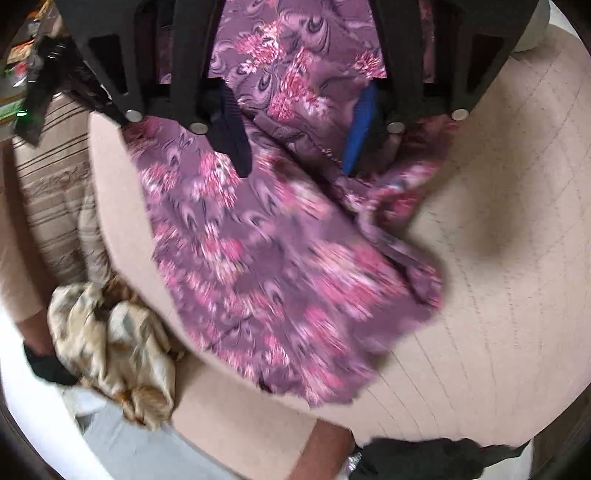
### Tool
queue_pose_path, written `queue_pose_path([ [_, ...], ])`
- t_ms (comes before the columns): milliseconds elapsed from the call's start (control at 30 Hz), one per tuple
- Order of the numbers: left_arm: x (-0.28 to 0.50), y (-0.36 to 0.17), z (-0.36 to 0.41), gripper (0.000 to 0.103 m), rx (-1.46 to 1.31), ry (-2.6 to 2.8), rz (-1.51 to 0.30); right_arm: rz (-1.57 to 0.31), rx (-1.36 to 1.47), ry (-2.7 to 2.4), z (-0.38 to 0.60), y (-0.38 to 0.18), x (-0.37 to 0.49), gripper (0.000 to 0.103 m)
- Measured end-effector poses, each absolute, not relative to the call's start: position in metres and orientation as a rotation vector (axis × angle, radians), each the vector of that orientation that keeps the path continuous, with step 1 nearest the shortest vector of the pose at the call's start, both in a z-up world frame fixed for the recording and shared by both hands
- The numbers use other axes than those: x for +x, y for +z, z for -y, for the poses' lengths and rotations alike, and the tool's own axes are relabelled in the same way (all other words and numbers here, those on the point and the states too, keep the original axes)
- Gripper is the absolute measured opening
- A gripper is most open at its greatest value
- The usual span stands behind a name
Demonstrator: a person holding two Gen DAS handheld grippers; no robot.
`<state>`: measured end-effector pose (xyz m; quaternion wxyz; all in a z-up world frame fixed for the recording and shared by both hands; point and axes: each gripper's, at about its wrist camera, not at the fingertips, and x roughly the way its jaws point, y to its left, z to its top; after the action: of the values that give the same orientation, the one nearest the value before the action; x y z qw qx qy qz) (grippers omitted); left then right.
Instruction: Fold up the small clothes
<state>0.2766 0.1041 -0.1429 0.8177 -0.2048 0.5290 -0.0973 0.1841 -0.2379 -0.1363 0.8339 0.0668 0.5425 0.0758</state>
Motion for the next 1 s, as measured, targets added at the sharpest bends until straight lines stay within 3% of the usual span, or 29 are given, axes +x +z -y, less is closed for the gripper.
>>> queue_pose_path([
  [67, 0.277, -0.138, -0.124, 0.063, -0.516, -0.185, -1.109, -1.186, 0.117, 0.153, 0.240, -0.148, 0.184, 0.016],
  [133, 0.281, -0.134, -0.153, 0.064, -0.611, -0.145, -1.083, -1.244, 0.123, 0.178, 0.236, -0.158, 0.190, 0.033],
  [167, 0.283, -0.134, -0.166, 0.066, -0.650, -0.118, -1.078, -1.237, 0.133, 0.189, 0.234, -0.151, 0.193, 0.037],
  [200, 0.286, -0.136, -0.179, 0.066, -0.694, -0.090, -1.073, -1.204, 0.148, 0.216, 0.231, -0.139, 0.195, 0.046],
  [233, 0.289, -0.139, -0.194, 0.066, -0.750, -0.063, -1.064, -1.154, 0.164, 0.247, 0.227, -0.122, 0.198, 0.063],
  [300, 0.301, -0.148, -0.221, 0.065, -0.866, -0.014, -1.048, -1.066, 0.172, 0.316, 0.210, -0.084, 0.218, 0.080],
  [533, 0.348, -0.187, -0.224, 0.063, -1.012, -0.079, -1.069, -1.148, 0.238, 0.637, 0.110, -0.063, 0.370, 0.079],
  [633, 0.346, -0.214, -0.223, 0.040, -1.125, -0.152, -1.062, -1.231, 0.263, 0.636, 0.072, -0.085, 0.439, 0.077],
  [700, 0.343, -0.221, -0.224, 0.037, -1.184, -0.174, -1.062, -1.260, 0.272, 0.624, 0.048, -0.101, 0.479, 0.076],
  [800, 0.344, -0.219, -0.221, 0.028, -1.174, -0.206, -1.055, -1.322, 0.286, 0.621, 0.011, -0.132, 0.532, 0.068],
  [833, 0.344, -0.220, -0.221, 0.016, -1.178, -0.207, -1.063, -1.345, 0.275, 0.630, -0.001, -0.143, 0.544, 0.064],
  [967, 0.342, -0.219, -0.225, 0.008, -1.178, -0.205, -1.050, -1.402, 0.102, 0.565, -0.051, -0.181, 0.574, 0.053],
  [1000, 0.337, -0.207, -0.229, 0.007, -1.159, -0.207, -0.998, -1.420, 0.036, 0.529, -0.060, -0.191, 0.575, 0.028],
])
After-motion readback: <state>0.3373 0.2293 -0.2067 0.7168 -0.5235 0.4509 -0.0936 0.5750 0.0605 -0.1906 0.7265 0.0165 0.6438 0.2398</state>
